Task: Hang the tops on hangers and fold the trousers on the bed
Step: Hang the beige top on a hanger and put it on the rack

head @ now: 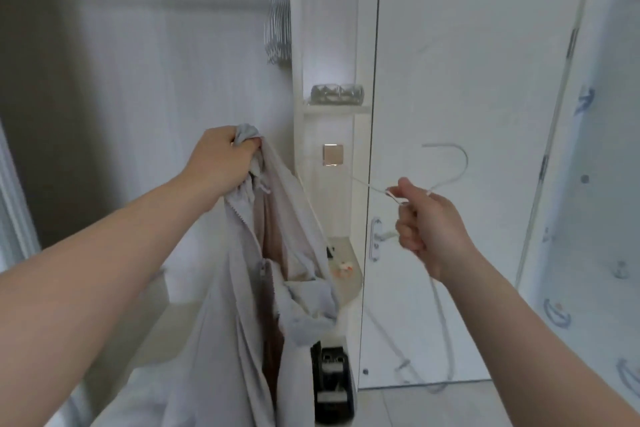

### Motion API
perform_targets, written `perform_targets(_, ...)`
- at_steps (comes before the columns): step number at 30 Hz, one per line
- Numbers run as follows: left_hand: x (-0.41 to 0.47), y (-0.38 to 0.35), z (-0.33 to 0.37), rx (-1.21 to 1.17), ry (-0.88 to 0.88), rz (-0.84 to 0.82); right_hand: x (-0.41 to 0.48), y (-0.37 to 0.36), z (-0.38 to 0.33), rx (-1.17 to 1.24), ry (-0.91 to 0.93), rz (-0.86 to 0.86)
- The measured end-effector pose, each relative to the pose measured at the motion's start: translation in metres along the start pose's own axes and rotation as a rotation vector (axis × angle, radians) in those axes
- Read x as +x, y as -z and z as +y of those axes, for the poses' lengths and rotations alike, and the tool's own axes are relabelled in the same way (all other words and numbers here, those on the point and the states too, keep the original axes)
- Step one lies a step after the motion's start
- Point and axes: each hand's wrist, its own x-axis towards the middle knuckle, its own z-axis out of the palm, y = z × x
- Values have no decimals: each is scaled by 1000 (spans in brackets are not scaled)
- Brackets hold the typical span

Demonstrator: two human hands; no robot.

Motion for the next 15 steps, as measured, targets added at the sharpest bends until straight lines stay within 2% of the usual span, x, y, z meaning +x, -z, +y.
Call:
perform_targets(2,-21,-4,-2,143,-10,-53,-18,20,9,-105,20,-14)
perform_targets(6,-63,-15,-12,378,-27,-140,-92,61,22,-64,48,-82)
perform_targets(15,-156,-49,-39,404,15,-280,-227,115,44,-170,85,-88)
